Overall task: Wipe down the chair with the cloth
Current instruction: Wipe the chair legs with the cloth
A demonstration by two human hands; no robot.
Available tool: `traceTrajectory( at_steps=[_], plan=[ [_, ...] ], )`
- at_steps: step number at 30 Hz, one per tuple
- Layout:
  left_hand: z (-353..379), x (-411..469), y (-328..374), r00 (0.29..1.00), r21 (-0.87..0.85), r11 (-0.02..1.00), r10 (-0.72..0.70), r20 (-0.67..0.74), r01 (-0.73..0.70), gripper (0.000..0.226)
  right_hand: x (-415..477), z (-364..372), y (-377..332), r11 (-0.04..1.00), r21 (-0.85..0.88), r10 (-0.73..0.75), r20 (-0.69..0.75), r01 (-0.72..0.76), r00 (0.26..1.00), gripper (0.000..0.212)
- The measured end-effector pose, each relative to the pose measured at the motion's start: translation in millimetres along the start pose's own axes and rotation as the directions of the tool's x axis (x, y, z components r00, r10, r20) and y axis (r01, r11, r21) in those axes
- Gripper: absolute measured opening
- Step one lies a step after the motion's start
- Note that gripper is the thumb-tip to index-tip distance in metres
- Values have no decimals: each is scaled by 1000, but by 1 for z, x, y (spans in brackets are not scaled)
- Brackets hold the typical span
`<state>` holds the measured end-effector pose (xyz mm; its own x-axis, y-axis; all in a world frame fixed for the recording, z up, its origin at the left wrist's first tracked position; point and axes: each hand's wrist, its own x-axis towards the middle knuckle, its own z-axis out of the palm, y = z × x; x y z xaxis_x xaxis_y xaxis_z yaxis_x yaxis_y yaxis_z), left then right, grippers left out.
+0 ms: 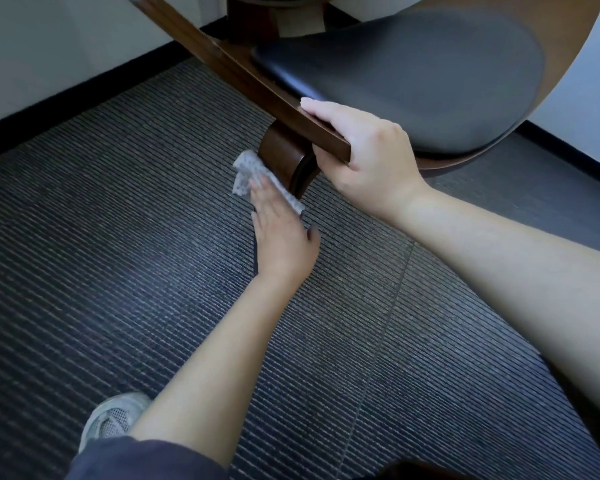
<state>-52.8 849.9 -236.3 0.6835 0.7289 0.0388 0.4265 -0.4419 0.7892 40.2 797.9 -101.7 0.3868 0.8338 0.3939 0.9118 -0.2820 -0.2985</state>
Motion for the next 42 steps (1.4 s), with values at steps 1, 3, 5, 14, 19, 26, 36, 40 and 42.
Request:
traceTrajectory(
  at_steps=[1, 3, 5, 14, 19, 26, 36, 40, 42],
  plan=[
    [-3, 1, 7, 999, 16, 1000, 26, -27, -26, 103, 0, 0, 0, 1000, -1, 0, 1, 0, 1000, 47],
    [-8, 2, 18, 995, 30, 997, 66, -74, -64, 92, 1, -1, 0, 1000, 4, -2, 6, 2, 1000, 48],
    [-14, 5, 25, 984, 58, 989, 142, -109, -136, 81, 1, -2, 0, 1000, 9, -9, 18, 9, 1000, 50],
    [-87, -13, 26, 995, 150, 984, 94, 26, -97, 57, -1, -9, 0, 999, 39, -8, 181, 1, 983, 55],
    [-166, -34, 73, 978, 229, 973, -14, 208, -35, 51, 12, -43, -32, 961, -8, 231, 577, -278, 784, 76],
    [-275, -26, 158, 895, 280, 939, 57, 443, -198, 19, 38, -131, -85, 794, -4, 288, 883, -608, 370, 85],
    [-336, 75, 243, 783, -20, 1000, -3, 622, 19, 27, 98, -214, -66, 611, 266, 360, 745, -745, 562, 49],
    [-324, 106, 270, 761, -69, 988, -59, 646, 135, 23, 122, -228, -27, 568, 262, 374, 762, -780, 528, 29],
    [-314, 120, 280, 749, -93, 971, -108, 654, 221, 19, 134, -231, -9, 544, 257, 362, 787, -799, 500, 21]
  ],
)
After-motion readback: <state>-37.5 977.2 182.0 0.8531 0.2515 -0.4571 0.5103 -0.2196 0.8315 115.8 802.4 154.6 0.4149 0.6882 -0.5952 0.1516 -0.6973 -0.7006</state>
